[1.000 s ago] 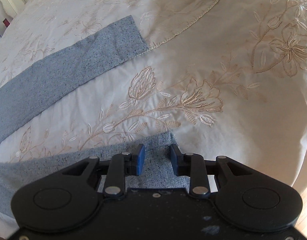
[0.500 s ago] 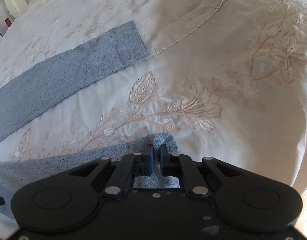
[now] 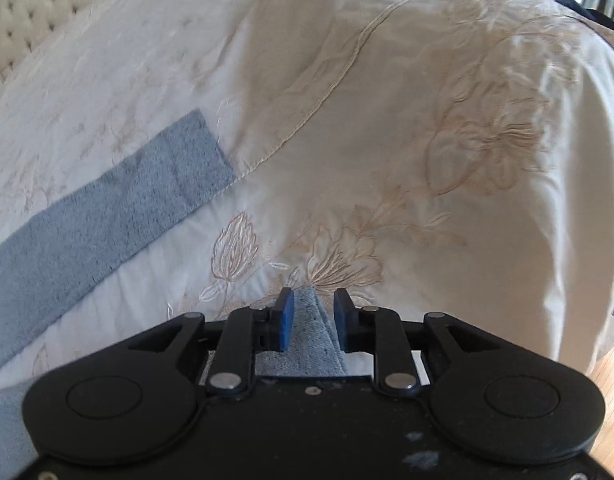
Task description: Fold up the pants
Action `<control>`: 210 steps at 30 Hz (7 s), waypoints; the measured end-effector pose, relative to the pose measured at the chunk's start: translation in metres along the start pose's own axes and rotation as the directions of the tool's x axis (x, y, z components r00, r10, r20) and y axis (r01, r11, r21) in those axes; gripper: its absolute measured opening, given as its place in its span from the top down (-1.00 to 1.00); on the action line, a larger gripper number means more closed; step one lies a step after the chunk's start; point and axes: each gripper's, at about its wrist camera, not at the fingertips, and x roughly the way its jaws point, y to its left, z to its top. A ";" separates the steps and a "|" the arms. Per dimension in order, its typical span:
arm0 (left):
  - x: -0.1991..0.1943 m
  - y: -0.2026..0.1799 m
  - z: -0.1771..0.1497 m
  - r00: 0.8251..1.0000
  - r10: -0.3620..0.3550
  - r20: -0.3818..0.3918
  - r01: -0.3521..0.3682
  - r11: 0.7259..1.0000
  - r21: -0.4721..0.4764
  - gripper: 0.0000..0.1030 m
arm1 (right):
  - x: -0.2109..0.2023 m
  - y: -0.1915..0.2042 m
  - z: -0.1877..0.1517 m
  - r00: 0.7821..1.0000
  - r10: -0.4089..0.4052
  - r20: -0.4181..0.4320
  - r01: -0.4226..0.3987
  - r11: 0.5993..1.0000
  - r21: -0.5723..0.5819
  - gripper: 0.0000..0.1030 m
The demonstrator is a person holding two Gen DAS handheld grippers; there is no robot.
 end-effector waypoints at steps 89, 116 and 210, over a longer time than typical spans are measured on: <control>-0.047 0.213 -0.038 0.974 0.006 0.225 0.162 0.674 -0.721 0.87 | -0.121 0.014 -0.070 0.981 0.180 0.065 -0.191 0.899 0.393 0.88; -0.084 0.236 0.083 0.971 0.050 0.235 0.131 0.712 -0.690 0.89 | -0.093 0.045 0.016 0.962 0.213 0.169 -0.265 0.879 0.397 0.87; 0.072 0.228 0.292 0.984 0.176 0.012 -0.142 0.833 -0.534 0.87 | 0.075 0.321 0.097 0.882 0.425 -0.201 -0.457 0.876 -0.152 0.42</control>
